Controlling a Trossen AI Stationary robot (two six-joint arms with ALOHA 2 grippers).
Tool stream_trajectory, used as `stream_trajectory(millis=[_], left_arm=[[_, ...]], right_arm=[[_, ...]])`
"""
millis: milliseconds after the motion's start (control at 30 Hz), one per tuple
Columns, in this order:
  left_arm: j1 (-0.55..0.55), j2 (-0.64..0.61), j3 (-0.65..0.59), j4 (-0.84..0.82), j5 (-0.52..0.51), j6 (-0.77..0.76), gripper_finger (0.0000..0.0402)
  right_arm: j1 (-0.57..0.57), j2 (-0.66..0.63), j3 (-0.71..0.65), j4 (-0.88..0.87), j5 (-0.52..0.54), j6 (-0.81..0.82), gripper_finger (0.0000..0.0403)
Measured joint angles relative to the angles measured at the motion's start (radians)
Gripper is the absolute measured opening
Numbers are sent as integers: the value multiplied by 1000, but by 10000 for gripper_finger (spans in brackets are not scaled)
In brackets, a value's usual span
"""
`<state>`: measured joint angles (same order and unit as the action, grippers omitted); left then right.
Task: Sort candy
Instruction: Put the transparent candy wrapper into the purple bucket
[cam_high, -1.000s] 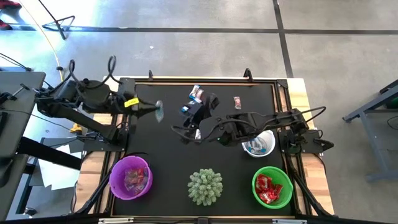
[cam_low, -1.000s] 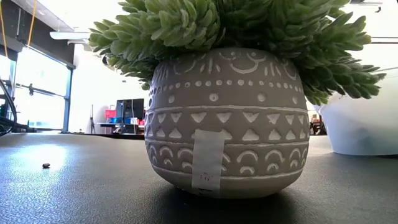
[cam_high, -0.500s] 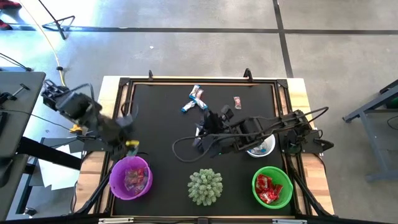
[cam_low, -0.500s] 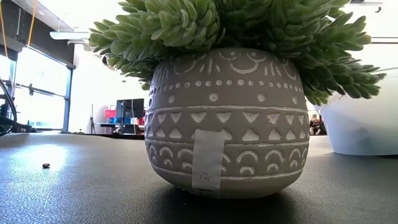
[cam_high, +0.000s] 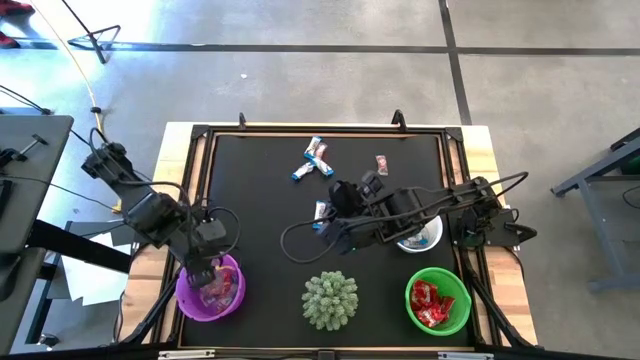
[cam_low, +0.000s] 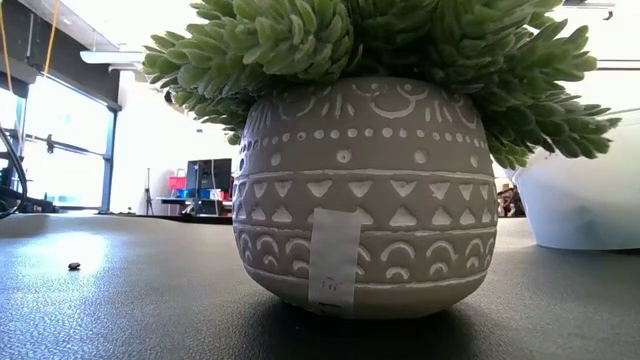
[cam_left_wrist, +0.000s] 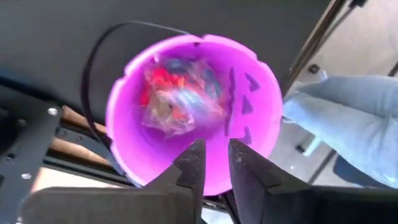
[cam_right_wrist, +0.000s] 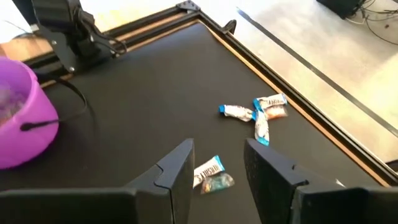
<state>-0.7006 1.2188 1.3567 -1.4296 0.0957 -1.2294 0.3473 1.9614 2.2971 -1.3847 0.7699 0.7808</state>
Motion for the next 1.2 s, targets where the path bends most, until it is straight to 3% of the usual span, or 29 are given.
stream_trajectory(millis=[133,333,600,800,967,1200], left_arm=[[1,8,0,50,-11,35,79],[73,5,8,128,-168,199,90],[207,4,56,150,-270,300,90],[218,-21,61,153,-320,367,90],[244,-59,61,135,-376,293,90],[272,-162,61,52,-431,346,90]], right_arm=[[0,0,0,-33,-4,15,136],[-17,0,-30,-44,-7,45,136],[-115,0,-289,-49,-192,212,136],[-183,0,-531,157,-189,527,136],[-204,0,-743,426,-155,867,136],[-229,0,-929,834,-292,896,136]])
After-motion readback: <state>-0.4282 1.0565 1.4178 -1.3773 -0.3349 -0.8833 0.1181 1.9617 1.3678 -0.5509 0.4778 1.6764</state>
